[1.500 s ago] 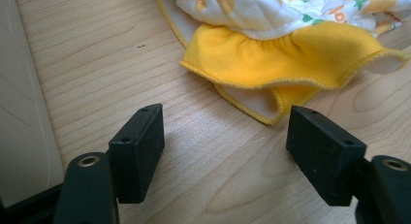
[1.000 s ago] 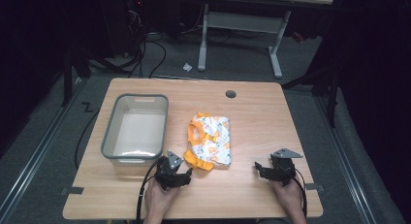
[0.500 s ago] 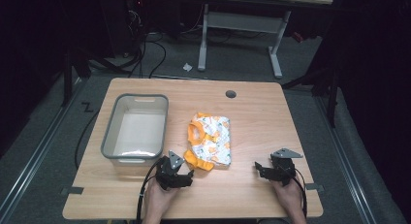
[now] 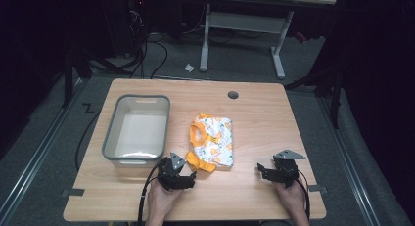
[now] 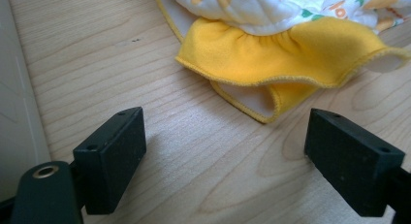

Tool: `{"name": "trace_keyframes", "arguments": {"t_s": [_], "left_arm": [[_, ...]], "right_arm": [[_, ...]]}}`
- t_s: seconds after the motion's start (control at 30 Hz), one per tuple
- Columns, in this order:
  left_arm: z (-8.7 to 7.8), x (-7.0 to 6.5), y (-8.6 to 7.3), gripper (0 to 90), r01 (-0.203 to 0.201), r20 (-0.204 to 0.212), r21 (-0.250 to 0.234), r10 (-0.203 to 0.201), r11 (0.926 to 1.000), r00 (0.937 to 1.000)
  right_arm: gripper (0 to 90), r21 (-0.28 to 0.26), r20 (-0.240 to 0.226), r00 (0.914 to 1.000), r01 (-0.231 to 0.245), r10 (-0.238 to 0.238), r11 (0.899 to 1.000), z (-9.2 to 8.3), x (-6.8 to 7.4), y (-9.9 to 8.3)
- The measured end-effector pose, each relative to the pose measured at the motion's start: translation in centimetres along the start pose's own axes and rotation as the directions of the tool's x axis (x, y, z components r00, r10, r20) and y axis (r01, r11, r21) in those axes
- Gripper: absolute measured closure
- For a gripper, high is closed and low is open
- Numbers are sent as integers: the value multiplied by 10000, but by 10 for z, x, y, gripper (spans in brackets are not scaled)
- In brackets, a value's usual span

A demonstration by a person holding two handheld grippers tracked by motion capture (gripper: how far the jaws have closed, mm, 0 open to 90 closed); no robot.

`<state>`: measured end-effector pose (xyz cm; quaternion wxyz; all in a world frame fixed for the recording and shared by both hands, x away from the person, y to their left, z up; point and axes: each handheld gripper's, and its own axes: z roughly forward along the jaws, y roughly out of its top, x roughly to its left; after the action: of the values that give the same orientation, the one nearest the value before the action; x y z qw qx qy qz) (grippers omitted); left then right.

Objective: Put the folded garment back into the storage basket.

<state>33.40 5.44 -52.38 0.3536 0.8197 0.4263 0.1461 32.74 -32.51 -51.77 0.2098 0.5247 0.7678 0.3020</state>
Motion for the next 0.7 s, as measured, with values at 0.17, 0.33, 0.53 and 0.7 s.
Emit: {"name": "trace_keyframes", "arguments": {"t_s": [0.17, 0.33, 0.53, 0.7], "left_arm": [[-1, -1, 1, 155, -55, -14, 76, 55, 10000, 10000], [-4, -3, 4, 153, -13, 264, -72, 15, 10000, 9997], [-7, -6, 8, 148, -104, 563, -125, 111, 9999, 9984], [-12, -6, 15, 140, 156, 956, -138, -143, 9998, 9953]], "right_arm": [[239, 1, 4, 10000, 3, -3, 10000, 0, 0, 0], [239, 3, 7, 10000, -1, 1, 10000, 0, 0, 0], [239, 1, 2, 10000, 0, 0, 10000, 0, 0, 0], [239, 0, 5, 10000, -2, 2, 10000, 0, 0, 0]]}}
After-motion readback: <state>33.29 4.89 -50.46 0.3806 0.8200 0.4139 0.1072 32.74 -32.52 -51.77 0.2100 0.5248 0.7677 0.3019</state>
